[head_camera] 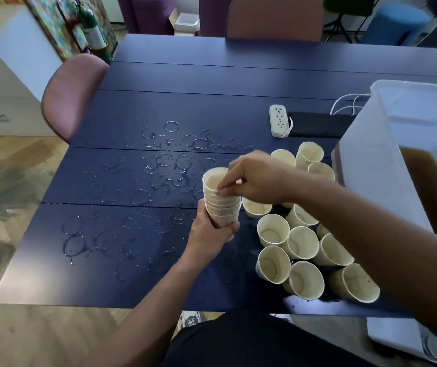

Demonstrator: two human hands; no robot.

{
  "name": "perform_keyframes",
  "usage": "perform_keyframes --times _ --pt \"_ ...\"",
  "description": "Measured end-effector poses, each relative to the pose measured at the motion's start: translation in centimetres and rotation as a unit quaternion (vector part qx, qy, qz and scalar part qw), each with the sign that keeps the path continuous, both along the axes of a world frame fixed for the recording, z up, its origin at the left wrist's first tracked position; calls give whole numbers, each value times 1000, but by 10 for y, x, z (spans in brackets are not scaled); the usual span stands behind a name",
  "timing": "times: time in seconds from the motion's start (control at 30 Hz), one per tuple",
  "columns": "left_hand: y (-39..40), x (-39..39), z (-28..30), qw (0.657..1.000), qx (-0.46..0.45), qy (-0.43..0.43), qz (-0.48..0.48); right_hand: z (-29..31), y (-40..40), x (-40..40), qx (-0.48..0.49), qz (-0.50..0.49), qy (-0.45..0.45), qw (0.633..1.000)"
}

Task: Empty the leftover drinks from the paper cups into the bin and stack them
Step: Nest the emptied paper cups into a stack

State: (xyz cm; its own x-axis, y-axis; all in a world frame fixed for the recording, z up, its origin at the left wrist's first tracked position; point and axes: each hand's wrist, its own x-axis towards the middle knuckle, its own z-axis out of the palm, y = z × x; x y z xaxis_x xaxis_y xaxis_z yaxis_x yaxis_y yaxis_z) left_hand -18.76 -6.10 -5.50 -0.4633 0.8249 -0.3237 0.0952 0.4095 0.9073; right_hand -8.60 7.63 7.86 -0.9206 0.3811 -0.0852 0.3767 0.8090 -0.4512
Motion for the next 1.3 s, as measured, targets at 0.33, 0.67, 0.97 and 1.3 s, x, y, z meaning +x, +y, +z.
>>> perform_keyframes --times 0.33,0.67,0.97,1.3 --pt "-5 -8 -1 1000 -11 8 0 -14 57 18 -40 -311 170 934" --pt "-7 3 -3 999 -19 7 -25 -94 107 48 44 -383 -144 911" --pt "-15 1 -5 999 -27 12 -18 -104 91 41 28 -319 -45 946" --pt "-18 0 -2 999 -23 15 -22 -125 72 46 96 -415 -12 904"
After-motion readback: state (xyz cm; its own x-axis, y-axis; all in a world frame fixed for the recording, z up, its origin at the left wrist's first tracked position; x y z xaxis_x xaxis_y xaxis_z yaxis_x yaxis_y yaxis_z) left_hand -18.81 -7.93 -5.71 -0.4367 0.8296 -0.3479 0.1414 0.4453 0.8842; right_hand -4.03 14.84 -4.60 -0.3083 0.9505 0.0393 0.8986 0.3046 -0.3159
